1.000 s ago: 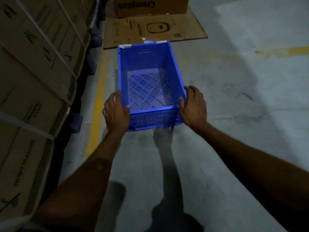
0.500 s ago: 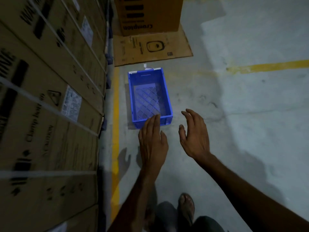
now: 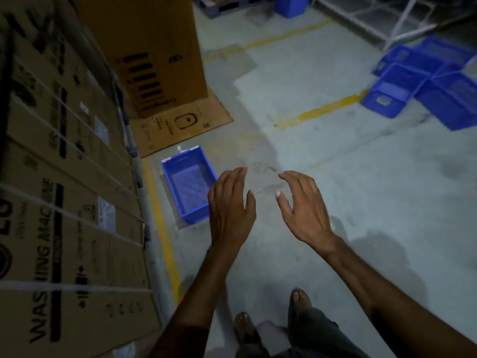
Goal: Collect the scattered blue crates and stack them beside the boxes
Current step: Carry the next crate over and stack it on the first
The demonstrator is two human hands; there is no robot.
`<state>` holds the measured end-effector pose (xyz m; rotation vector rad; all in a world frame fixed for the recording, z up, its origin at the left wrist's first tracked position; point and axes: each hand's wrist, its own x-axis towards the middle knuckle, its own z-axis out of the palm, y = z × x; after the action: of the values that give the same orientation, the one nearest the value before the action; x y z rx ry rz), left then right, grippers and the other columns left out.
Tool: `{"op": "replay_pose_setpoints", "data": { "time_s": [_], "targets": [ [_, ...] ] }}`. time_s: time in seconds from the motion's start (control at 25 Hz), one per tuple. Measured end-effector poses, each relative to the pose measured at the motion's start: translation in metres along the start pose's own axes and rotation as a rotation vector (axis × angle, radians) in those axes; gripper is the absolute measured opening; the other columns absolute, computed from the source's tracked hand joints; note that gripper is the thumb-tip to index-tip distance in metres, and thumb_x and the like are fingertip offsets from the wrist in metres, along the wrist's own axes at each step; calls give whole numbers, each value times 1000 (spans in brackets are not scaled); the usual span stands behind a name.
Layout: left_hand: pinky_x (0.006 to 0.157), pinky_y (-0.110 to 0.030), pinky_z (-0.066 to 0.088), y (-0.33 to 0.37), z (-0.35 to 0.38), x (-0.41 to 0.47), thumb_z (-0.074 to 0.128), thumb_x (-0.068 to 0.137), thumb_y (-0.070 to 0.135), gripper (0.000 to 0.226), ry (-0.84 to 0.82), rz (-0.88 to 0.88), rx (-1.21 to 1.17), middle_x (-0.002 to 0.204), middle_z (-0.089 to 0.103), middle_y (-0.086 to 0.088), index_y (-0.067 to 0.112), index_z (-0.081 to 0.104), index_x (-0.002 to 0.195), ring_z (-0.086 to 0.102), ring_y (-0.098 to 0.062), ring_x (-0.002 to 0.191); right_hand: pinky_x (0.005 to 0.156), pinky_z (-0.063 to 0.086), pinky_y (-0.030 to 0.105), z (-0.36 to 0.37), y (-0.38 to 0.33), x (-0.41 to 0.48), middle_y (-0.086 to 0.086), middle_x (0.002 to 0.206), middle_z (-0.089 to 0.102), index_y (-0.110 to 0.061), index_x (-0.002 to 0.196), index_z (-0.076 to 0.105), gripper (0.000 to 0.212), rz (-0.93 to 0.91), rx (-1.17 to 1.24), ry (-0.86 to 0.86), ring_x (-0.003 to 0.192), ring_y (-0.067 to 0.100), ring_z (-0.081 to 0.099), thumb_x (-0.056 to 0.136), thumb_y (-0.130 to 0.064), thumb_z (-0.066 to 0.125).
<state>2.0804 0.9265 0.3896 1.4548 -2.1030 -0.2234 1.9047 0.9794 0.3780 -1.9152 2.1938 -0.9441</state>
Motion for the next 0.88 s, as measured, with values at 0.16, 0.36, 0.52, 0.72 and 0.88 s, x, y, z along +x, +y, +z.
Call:
{"op": "replay_pose_setpoints", "data": {
  "time_s": [0.16,0.36,0.52,0.72,0.88],
  "targets": [
    [106,-37,41,86,20,4,53,95,36,53,-120,218,46,139,58,3,24,45,145,51,-19,130,107,39,32,-66,57,-21,-4,141,52,-22,130,59,35,83,-72,77,133,16,44,100,-40,53],
    [97,-34,45,191,84,13,45,96,46,46,-259,286,-21,130,64,8,31,51,139,60,-15,118,104,42,36,-131,156,-39,-2,132,59,-21,128,61,36,188,-125,110,126,19,51,96,-37,57],
    [92,-29,50,294,147,47,47,96,48,42,-277,246,-136,126,64,18,37,51,136,61,-8,115,103,42,33,-201,248,-21,-5,129,58,-23,129,58,38,197,-201,136,124,18,52,92,-32,58],
    [94,-30,51,402,202,105,52,96,44,41,-290,300,-218,125,61,24,42,48,137,57,-4,115,103,41,30,-277,346,27,-12,131,55,-27,130,55,38,276,-241,176,126,13,48,91,-32,56],
    [94,-29,50,460,259,166,53,96,44,42,-322,339,-236,125,61,25,43,48,137,57,-4,116,102,40,28,-304,423,80,-13,131,54,-29,130,54,38,338,-252,216,125,11,47,92,-32,56]
  ]
}}
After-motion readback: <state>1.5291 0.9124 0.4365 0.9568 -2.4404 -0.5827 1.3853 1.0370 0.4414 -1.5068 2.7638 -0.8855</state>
